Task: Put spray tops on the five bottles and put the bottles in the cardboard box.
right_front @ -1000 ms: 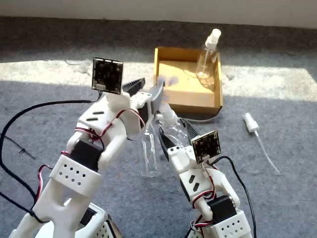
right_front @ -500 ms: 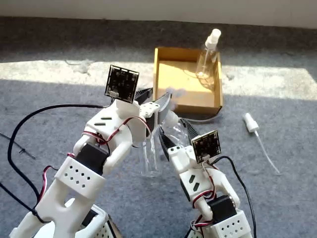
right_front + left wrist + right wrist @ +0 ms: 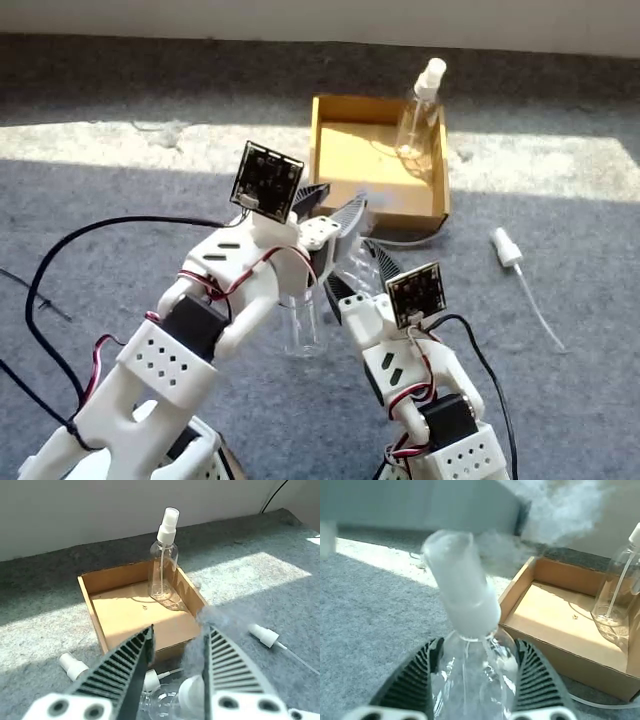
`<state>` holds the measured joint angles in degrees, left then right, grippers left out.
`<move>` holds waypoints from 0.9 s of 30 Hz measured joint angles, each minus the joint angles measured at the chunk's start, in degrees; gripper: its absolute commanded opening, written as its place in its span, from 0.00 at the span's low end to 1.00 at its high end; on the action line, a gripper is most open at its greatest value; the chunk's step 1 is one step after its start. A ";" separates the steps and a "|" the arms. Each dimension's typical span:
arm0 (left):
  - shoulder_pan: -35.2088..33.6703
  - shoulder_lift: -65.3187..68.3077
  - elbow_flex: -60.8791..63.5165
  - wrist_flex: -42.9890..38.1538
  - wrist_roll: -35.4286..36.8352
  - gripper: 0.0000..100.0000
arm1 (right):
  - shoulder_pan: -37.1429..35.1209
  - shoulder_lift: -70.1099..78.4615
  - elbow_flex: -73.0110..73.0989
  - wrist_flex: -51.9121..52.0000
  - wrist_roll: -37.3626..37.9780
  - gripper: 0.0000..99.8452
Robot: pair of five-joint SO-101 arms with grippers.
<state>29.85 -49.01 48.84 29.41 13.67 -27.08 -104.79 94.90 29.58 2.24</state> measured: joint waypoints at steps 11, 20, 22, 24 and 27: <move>-5.63 0.09 -0.70 -5.27 -0.53 0.16 | -3.43 0.00 0.00 -0.09 1.23 0.00; -5.71 0.09 0.88 -5.36 -0.53 0.16 | -4.66 0.00 0.00 -0.09 4.22 0.00; -5.54 0.09 3.25 -5.71 -0.53 0.16 | -4.66 0.00 0.00 0.09 4.22 0.00; -5.63 0.09 5.36 -7.30 -0.53 0.16 | -4.92 0.00 0.00 1.05 4.22 0.00; -5.89 0.09 6.86 -9.85 -0.44 0.16 | -5.10 0.00 0.00 1.05 4.22 0.00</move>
<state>23.96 -48.92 55.69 19.56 13.23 -32.18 -104.79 94.90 30.64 6.46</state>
